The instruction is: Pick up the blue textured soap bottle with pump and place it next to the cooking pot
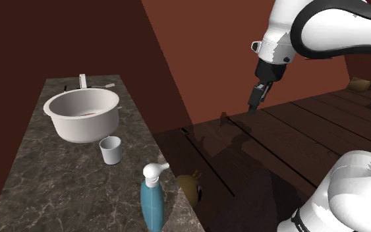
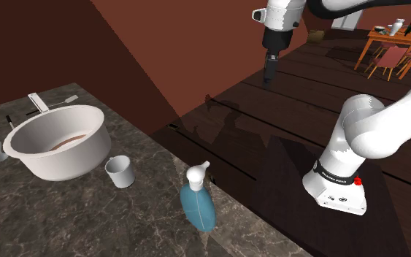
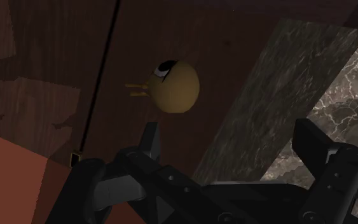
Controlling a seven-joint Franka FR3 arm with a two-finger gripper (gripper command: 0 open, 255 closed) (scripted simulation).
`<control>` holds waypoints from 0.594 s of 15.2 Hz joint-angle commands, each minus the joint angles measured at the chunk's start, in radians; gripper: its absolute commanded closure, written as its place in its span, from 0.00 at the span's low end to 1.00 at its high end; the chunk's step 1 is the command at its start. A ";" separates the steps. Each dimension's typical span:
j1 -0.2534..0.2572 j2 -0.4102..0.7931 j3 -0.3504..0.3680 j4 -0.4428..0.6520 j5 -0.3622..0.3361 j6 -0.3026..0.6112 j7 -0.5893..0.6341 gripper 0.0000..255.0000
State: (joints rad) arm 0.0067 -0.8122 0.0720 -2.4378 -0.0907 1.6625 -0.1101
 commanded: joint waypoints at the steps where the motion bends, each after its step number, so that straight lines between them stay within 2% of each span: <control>1: 0.000 0.000 0.000 0.000 0.000 0.000 0.000 0.00; 9: 0.067 -0.073 0.152 -0.183 0.159 0.193 0.229 0.00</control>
State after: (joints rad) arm 0.0656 -0.8795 0.2055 -2.5972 0.0486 1.8237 0.0904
